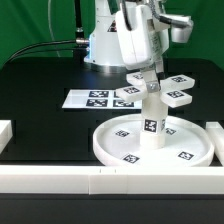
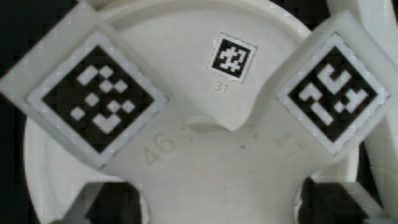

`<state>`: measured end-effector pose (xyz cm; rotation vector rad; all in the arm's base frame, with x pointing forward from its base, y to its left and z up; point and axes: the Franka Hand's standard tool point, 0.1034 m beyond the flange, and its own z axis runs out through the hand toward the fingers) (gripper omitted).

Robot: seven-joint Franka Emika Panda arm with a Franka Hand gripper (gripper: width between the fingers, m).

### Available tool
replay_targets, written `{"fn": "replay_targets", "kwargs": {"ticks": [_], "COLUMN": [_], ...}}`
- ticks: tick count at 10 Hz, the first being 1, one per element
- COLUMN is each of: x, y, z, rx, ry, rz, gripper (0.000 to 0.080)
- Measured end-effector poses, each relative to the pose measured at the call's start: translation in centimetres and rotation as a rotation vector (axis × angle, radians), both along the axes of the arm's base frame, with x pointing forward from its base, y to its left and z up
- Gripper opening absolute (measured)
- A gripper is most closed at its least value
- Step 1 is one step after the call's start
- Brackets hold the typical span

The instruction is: Assemble round table

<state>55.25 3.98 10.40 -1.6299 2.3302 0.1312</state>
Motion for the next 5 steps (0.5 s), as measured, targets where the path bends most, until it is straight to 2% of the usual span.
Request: {"fn": "replay_targets", "kwargs": {"ticks": [1,2,3,5], "x": [0.0,0.0,0.1,0.3], "y": [0.0,0.1,0.3,0.5], "z": [0.0,0.2,1.0,2.9], "rx": [0.003,0.005,0.014,0.018], "ry": [0.000,-0.001,-0.004,-0.032], "rz": [-0.004,0.022,0.058,0.070], "gripper": [0.0441,0.0475,0.0612,0.0638]}}
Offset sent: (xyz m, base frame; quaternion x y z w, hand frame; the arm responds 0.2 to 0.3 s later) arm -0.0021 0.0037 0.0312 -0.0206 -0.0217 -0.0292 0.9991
